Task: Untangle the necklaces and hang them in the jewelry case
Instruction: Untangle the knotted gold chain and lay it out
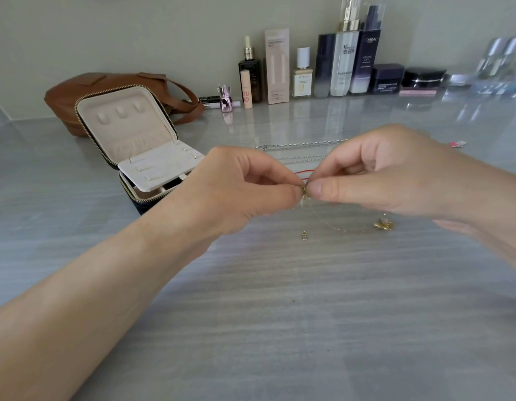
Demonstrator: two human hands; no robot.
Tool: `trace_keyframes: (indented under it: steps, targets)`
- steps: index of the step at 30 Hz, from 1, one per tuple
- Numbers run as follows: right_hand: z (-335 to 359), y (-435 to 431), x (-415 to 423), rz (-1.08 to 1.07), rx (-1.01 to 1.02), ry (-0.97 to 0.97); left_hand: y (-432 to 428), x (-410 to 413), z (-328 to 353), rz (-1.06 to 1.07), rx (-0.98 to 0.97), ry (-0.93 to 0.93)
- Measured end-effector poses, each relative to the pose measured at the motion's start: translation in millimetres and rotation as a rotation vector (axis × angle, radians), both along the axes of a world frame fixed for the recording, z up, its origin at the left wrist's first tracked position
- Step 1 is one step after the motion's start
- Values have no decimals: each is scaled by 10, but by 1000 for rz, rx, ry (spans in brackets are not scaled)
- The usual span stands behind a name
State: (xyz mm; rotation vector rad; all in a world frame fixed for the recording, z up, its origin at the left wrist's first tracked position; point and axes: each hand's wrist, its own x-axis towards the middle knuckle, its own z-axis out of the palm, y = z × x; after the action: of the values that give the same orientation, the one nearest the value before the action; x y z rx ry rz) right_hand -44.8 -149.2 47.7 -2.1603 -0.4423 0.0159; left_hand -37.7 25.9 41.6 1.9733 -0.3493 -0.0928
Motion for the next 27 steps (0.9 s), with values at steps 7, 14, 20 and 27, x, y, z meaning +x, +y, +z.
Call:
trace_keyframes:
  steps: [7, 14, 20, 27]
  targets:
    - [2, 16, 13, -1, -12, -60, -3, -1, 7, 6, 19, 3]
    - [13, -2, 16, -8, 21, -16, 6, -3, 20, 4, 16, -11]
    - [13, -7, 9, -58, 15, -43, 9, 10, 19, 25, 6, -24]
    - [19, -20, 31, -102, 66, -50, 13, 28, 20, 67, -46, -37]
